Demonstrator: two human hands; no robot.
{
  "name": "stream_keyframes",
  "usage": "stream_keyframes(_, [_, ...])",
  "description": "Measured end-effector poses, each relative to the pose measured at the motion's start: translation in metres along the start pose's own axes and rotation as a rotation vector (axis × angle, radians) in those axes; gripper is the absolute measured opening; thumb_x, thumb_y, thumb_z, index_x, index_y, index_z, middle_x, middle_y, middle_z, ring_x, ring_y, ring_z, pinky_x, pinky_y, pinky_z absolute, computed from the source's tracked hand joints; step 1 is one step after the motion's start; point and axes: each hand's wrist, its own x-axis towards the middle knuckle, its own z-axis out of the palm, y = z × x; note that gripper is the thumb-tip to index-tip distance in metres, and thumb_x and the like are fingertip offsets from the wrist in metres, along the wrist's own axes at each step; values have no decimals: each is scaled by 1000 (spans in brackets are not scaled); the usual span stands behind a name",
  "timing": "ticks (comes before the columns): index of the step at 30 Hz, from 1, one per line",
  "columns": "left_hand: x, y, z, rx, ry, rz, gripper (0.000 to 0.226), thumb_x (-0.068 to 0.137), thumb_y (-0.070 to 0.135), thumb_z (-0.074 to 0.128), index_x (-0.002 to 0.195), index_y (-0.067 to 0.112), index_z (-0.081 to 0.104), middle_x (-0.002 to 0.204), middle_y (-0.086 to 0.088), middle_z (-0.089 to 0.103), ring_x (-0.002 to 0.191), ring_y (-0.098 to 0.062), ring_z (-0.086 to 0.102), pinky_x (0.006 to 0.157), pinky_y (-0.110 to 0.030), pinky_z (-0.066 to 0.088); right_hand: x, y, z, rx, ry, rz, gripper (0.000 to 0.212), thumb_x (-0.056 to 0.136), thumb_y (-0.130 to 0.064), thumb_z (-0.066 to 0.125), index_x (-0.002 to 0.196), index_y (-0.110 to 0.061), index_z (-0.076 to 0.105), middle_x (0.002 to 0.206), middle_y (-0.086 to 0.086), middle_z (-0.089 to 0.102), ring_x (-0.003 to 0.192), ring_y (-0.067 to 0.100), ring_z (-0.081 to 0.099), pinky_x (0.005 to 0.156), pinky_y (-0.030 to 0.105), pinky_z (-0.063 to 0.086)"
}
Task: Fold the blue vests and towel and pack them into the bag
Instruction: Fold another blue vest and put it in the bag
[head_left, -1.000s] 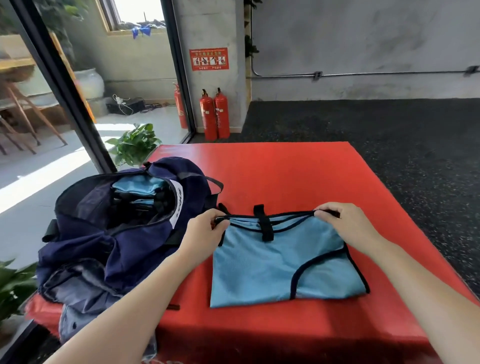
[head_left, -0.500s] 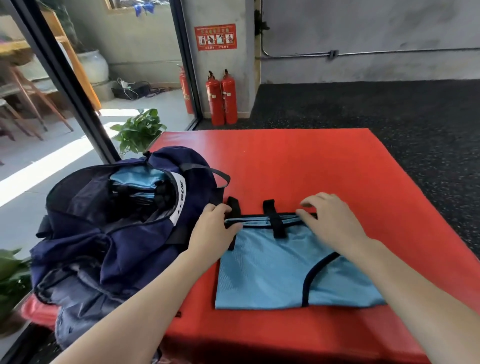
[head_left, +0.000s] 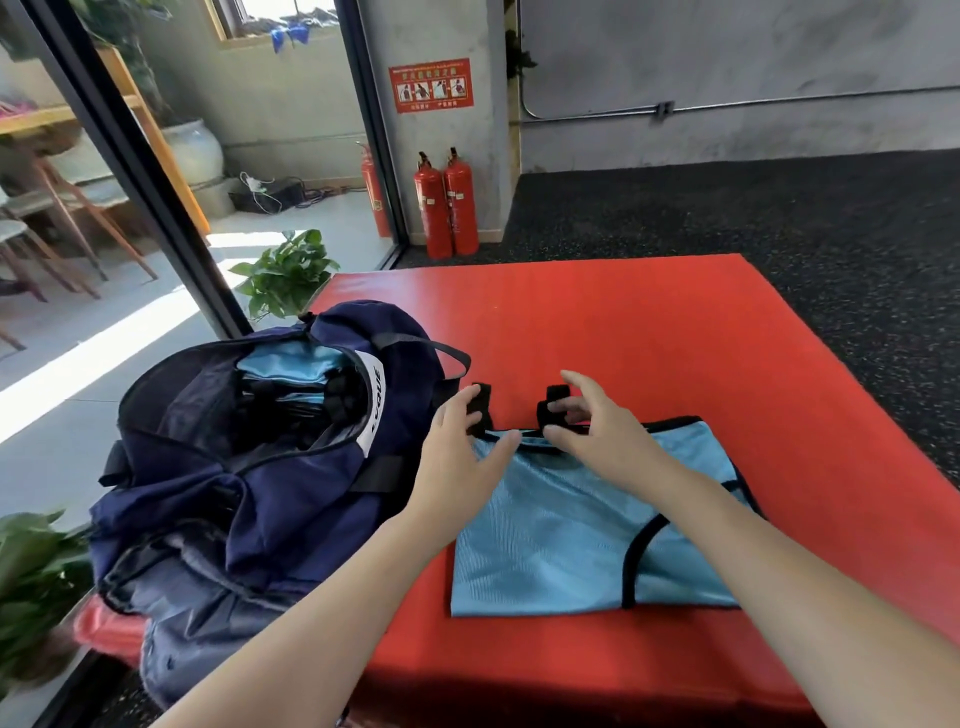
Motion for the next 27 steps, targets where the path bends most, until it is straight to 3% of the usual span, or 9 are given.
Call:
stream_keyframes(2, [4,-4,1,125,-48,31,69,92,34,71,150,30,34,144,14,37,120,-2,51,96,-18,42,1,8,-4,-122,-81,-21,82,89,-28,70,155,-38,21,140,-15,54,109,15,64,86,26,45])
stream_keyframes(5, [11,-13,3,486,-91,157,49,96,28,63,143,27,46,145,10,42,118,-13,54,103,-30,35,4,17,-13,-254,-169,-52,84,86,-24,70,154,-40,24,143,-17,49,82,-7,59,85,25,43])
stream_keyframes(7, [19,-17,4,595,-77,223,28,98,27,60,125,26,63,130,11,56,116,-15,54,97,-33,32,7,26,-21,-339,-155,-51,70,88,-28,67,149,-41,35,142,-17,53,108,-2,58,104,33,37])
stream_keyframes(9, [26,-18,4,614,-48,222,16,98,30,60,109,26,72,115,13,65,109,-16,56,92,-34,32,10,37,-32,-441,-82,-37,48,91,-30,65,136,-41,54,133,-17,61,124,10,55,111,41,34])
stream_keyframes(13, [37,-22,5,648,-40,190,24,100,40,57,99,27,77,108,15,65,107,-17,50,84,-35,27,11,52,-57,-435,1,9,12,95,-42,64,103,-41,73,111,-19,71,110,12,61,104,43,42])
stream_keyframes(17, [40,-23,7,655,-25,171,20,98,31,61,97,24,80,99,5,55,98,-18,43,81,-32,27,11,63,-73,-450,29,35,13,94,-45,64,94,-41,77,105,-18,73,103,12,65,96,42,49])
stream_keyframes(22, [42,-13,13,542,-22,71,13,94,26,68,92,17,77,89,2,53,76,-17,55,65,-28,42,6,68,-85,-476,45,102,10,90,-44,69,92,-41,78,99,-15,74,97,14,66,88,39,53])
stream_keyframes(27, [48,-7,34,510,-38,43,14,94,29,66,97,17,72,94,0,58,83,-22,58,74,-40,52,-9,72,-102,-449,-21,171,3,83,-43,77,80,-43,78,77,-19,70,81,5,65,77,36,57])
